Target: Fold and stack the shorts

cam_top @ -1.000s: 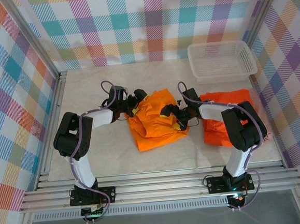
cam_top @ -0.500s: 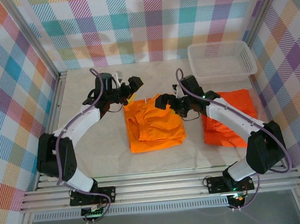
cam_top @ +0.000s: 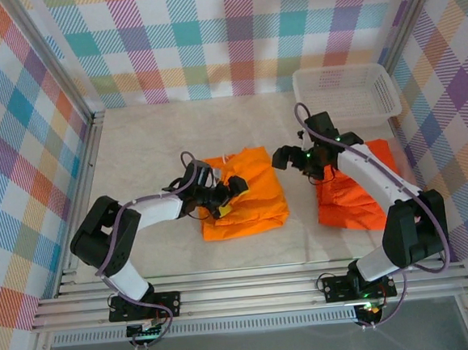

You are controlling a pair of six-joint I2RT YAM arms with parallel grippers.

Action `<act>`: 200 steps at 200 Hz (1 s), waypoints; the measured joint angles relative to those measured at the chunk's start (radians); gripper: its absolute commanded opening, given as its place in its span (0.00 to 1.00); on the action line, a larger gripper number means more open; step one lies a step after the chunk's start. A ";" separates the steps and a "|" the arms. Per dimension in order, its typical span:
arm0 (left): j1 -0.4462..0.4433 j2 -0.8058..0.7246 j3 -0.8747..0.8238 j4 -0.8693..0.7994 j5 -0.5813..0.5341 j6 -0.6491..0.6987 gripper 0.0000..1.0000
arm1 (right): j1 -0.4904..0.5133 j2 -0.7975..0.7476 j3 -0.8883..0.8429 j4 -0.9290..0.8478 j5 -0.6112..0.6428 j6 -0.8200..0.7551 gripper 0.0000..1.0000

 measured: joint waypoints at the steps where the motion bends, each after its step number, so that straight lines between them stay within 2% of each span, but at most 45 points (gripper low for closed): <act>1: 0.000 0.000 0.000 0.000 0.000 0.000 1.00 | -0.001 0.000 0.000 0.000 0.000 -0.001 1.00; 42: 0.005 -0.013 0.001 -0.046 0.001 0.097 1.00 | 0.000 0.120 0.017 -0.002 -0.111 -0.060 0.99; 74: 0.050 -0.022 0.000 -0.105 0.032 0.184 1.00 | 0.024 0.226 0.017 0.010 -0.170 -0.085 0.94; 99: 0.087 -0.026 -0.009 -0.111 0.062 0.220 1.00 | 0.059 0.286 0.017 0.042 -0.197 -0.089 0.92; 142: 0.088 -0.029 -0.017 -0.106 0.070 0.245 1.00 | 0.120 0.357 0.017 0.107 -0.219 -0.084 0.84; 171: 0.088 -0.033 -0.019 -0.108 0.069 0.254 1.00 | 0.126 0.393 0.017 0.135 -0.223 -0.083 0.75; 200: 0.088 -0.037 -0.019 -0.115 0.066 0.262 1.00 | 0.126 0.415 0.031 0.136 -0.222 -0.085 0.74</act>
